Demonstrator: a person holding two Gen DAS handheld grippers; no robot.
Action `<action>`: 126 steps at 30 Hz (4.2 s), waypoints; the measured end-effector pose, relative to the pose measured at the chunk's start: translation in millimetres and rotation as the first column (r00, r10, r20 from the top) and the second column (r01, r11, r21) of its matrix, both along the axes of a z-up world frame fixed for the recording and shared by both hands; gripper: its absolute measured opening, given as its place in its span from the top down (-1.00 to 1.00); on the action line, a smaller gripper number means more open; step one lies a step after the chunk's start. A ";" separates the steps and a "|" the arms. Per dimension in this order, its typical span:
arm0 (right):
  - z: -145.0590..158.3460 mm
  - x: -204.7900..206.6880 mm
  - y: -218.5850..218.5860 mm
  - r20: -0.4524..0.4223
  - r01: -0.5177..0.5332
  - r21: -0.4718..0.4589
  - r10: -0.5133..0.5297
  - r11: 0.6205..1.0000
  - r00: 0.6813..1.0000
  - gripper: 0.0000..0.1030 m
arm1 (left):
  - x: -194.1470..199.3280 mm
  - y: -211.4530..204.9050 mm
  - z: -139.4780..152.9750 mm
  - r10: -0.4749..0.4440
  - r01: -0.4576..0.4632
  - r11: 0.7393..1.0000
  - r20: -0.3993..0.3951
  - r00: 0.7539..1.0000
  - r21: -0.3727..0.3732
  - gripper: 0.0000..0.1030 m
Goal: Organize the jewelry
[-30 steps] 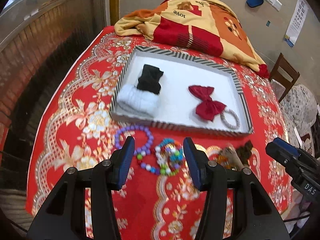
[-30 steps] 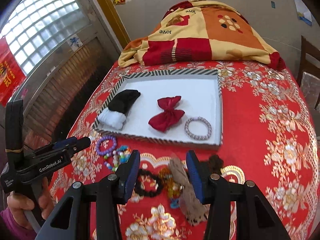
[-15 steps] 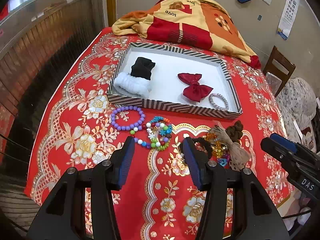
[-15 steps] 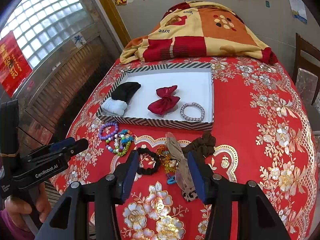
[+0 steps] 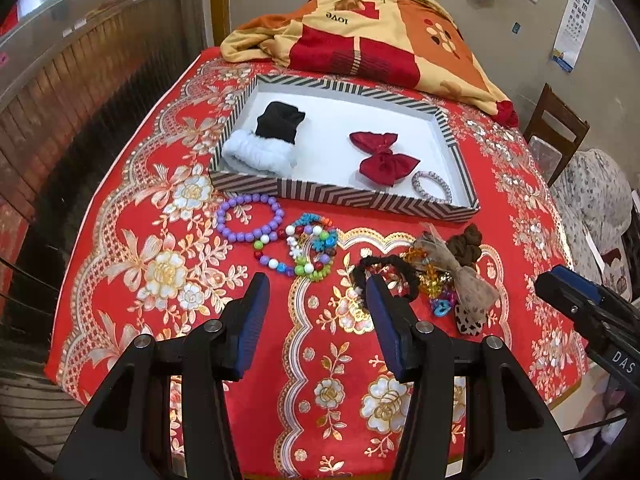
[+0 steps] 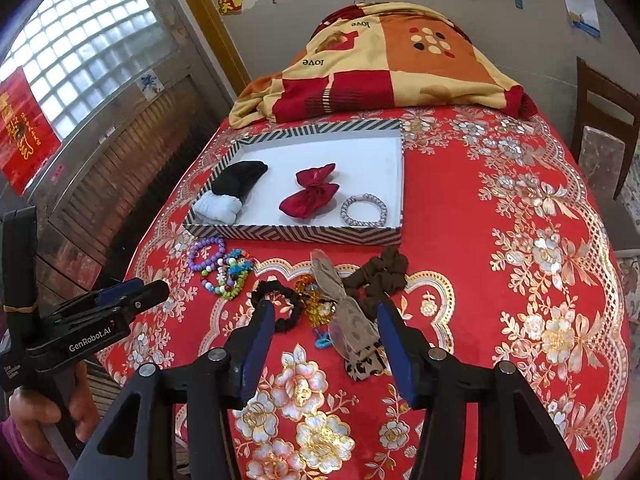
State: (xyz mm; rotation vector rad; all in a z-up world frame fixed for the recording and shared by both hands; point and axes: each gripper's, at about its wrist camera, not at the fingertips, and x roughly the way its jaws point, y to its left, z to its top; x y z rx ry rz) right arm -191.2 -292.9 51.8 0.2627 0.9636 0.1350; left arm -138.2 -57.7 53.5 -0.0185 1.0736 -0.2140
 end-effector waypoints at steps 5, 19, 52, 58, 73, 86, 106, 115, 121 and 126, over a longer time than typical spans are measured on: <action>-8.3 -2.9 -6.1 -0.020 0.016 0.002 -0.016 1.000 1.000 0.01 | 0.2 2.1 -10.1 0.000 0.000 1.000 -0.033 0.999 -0.002 0.03; -53.2 3.6 -11.7 -0.115 0.018 -0.002 -0.018 1.000 0.993 0.01 | 8.6 -17.5 -47.0 -0.086 0.079 0.995 -0.144 0.986 -0.055 0.03; -101.3 95.5 -28.7 -0.177 0.074 0.024 -0.068 0.997 0.982 0.01 | 59.7 -62.5 -96.1 -0.202 0.200 0.979 -0.199 0.959 -0.029 -0.05; -105.5 99.4 -18.2 -0.152 0.055 -0.031 -0.059 0.998 0.987 0.45 | 61.4 -67.8 -96.7 -0.238 0.236 0.971 -0.182 0.954 -0.029 0.05; -40.6 53.1 -42.1 -0.011 0.084 0.024 -0.084 0.996 0.996 0.56 | 52.5 -57.8 -70.4 -0.264 0.252 0.962 -0.132 0.955 -0.100 0.84; 6.0 31.3 -49.1 0.090 0.083 0.024 -0.085 0.996 0.992 0.56 | 39.3 -40.2 -34.9 -0.224 0.216 0.970 -0.061 0.973 -0.115 0.84; 38.4 54.3 -40.7 0.155 0.027 0.006 -0.028 1.000 0.988 0.56 | 59.0 -24.9 5.7 -0.156 0.159 0.984 0.041 0.987 -0.077 0.84; 40.3 90.7 -30.6 0.147 -0.002 -0.008 0.003 1.000 0.989 0.56 | 92.4 -25.8 9.1 -0.132 0.135 0.989 0.052 0.990 -0.062 0.84; 37.4 121.5 -29.3 0.138 0.001 0.006 -0.002 1.000 0.990 0.56 | 118.5 -27.8 2.6 -0.122 0.124 0.991 0.036 0.992 -0.055 0.84; 31.6 145.5 -25.0 0.122 -0.002 0.018 0.000 1.000 0.993 0.56 | 137.0 -29.2 -5.9 -0.118 0.118 0.992 0.015 0.993 -0.052 0.84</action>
